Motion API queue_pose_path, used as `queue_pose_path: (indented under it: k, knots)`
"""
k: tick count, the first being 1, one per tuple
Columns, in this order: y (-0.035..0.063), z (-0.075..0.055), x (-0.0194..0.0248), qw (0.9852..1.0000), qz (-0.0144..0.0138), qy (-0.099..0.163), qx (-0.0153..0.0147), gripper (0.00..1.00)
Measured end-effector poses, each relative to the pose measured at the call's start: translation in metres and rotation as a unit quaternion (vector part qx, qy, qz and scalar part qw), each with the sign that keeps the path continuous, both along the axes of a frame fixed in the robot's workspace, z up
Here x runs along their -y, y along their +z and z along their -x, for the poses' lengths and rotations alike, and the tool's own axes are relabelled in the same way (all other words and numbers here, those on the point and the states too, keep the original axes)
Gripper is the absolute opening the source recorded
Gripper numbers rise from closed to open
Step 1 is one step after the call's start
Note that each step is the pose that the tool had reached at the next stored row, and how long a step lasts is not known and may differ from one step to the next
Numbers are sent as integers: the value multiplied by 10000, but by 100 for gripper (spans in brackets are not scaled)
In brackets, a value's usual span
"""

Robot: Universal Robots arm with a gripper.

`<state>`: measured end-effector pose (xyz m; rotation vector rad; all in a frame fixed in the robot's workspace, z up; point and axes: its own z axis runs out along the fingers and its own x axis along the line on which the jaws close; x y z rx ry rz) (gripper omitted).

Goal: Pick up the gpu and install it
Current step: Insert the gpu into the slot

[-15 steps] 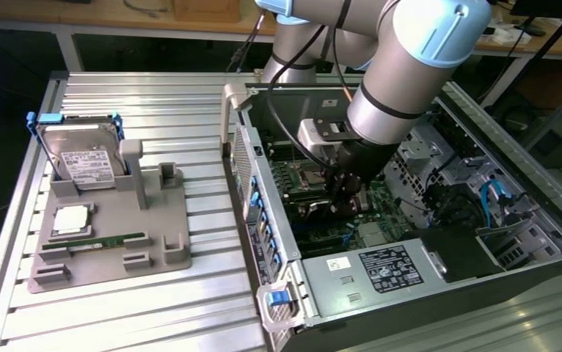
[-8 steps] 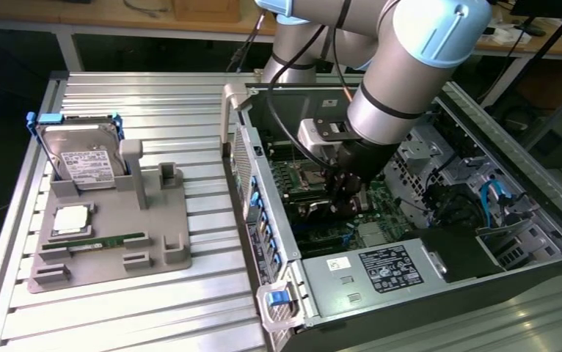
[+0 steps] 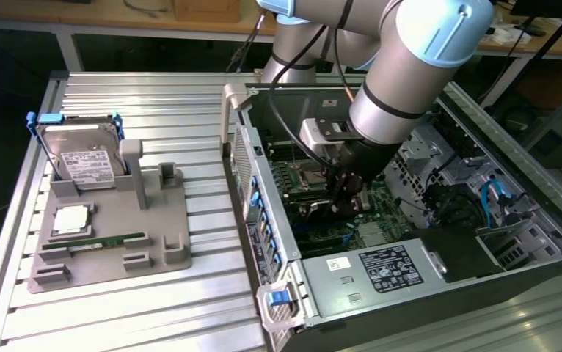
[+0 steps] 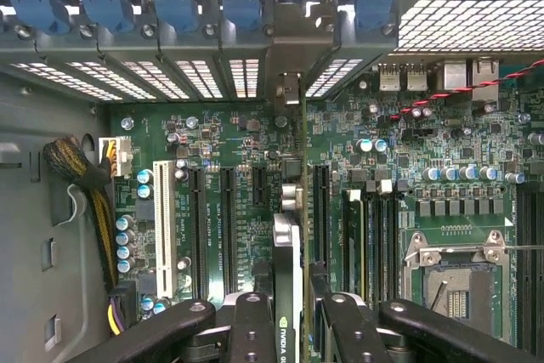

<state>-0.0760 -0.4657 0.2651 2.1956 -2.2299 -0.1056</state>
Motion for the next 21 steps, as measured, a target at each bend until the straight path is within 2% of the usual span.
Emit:
queue_pose_path:
  k: [21]
  knots:
    - [0,33,0,10000,-2,0,0,27]
